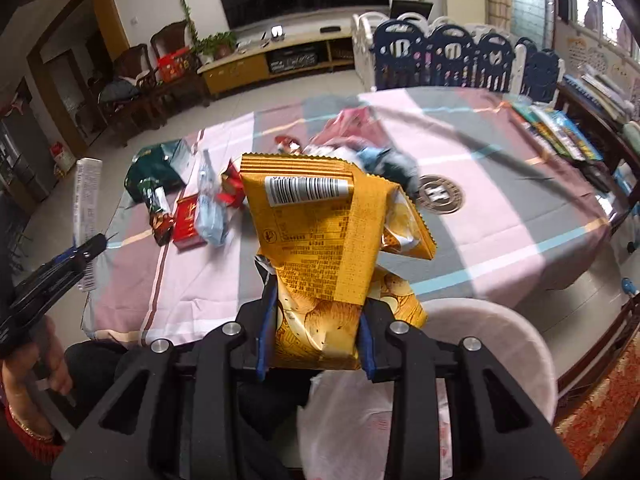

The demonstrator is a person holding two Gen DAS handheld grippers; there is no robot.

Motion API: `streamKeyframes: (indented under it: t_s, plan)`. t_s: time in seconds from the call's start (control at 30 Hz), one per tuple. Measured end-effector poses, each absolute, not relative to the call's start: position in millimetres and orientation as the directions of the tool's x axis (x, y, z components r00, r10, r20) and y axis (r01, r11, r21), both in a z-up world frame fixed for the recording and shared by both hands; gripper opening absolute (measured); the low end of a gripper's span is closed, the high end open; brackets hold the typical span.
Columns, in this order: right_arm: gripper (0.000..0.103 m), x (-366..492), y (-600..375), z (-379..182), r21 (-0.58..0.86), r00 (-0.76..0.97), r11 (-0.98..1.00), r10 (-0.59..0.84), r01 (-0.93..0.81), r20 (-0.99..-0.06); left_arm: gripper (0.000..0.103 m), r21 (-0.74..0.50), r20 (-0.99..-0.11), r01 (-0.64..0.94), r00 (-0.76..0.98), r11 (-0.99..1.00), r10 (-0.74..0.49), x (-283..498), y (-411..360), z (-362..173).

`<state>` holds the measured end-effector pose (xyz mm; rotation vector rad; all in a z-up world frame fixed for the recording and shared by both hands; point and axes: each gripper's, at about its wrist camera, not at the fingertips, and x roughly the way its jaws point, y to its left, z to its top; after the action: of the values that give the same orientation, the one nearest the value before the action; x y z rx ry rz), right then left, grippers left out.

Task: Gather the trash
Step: 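Drop the chip bag into the wastebasket with right tool while left tool drops the box, then grasp the green snack bag with left tool while right tool grasps the clear plastic bag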

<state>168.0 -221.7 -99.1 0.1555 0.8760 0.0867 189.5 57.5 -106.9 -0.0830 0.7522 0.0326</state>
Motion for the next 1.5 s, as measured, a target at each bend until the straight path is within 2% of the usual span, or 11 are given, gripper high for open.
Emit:
streamKeyframes:
  t_s: [0.2,0.5,0.57,0.73,0.93,1.07,1.13,1.17,1.2,1.3,1.5]
  plan:
    - [0.034,129,-260,-86,0.110,0.661,0.993,0.059,0.035,-0.748,0.045,-0.094,-0.621,0.093,0.772,0.991,-0.131,141,2,-60]
    - [0.034,95,-301,-136,0.127,0.544,0.982,0.031,0.139,-0.839,0.045,-0.050,-0.596,0.318,0.751,0.947,-0.284,99,-88,-30]
    - [0.039,92,-301,-149,0.107,0.499,0.985,0.027,0.133,-0.866,0.045,-0.042,-0.602,0.344,0.740,0.938,-0.299,95,-101,-30]
    - [0.074,84,-315,-161,0.127,0.471,0.976,0.030,0.176,-0.882,0.045,-0.013,-0.613,0.389,0.724,0.921,-0.315,87,-128,-33]
    - [0.081,68,-364,-132,0.240,0.591,0.922,0.015,0.305,-0.806,0.045,-0.013,-0.650,0.448,0.676,0.894,-0.348,88,-151,-47]
    - [0.082,57,-397,-114,0.307,0.661,0.870,-0.028,0.387,-0.750,0.046,-0.025,-0.712,0.537,0.582,0.843,-0.392,90,-174,-71]
    - [0.083,53,-408,-109,0.331,0.677,0.848,-0.044,0.414,-0.734,0.059,-0.023,-0.766,0.603,0.502,0.797,-0.402,89,-192,-88]
    - [0.084,51,-412,-109,0.336,0.679,0.842,-0.049,0.423,-0.733,0.076,-0.001,-0.779,0.620,0.491,0.784,-0.389,86,-198,-94]
    - [0.084,51,-414,-109,0.335,0.679,0.840,-0.053,0.427,-0.732,0.086,0.041,-0.781,0.625,0.506,0.780,-0.364,84,-203,-98]
    - [0.084,52,-413,-112,0.333,0.674,0.838,-0.054,0.431,-0.737,0.092,0.100,-0.774,0.629,0.536,0.771,-0.337,81,-207,-101]
    - [0.084,60,-400,-119,0.318,0.661,0.859,-0.030,0.400,-0.750,0.095,0.057,-0.768,0.497,0.576,0.866,-0.280,104,-169,-102]
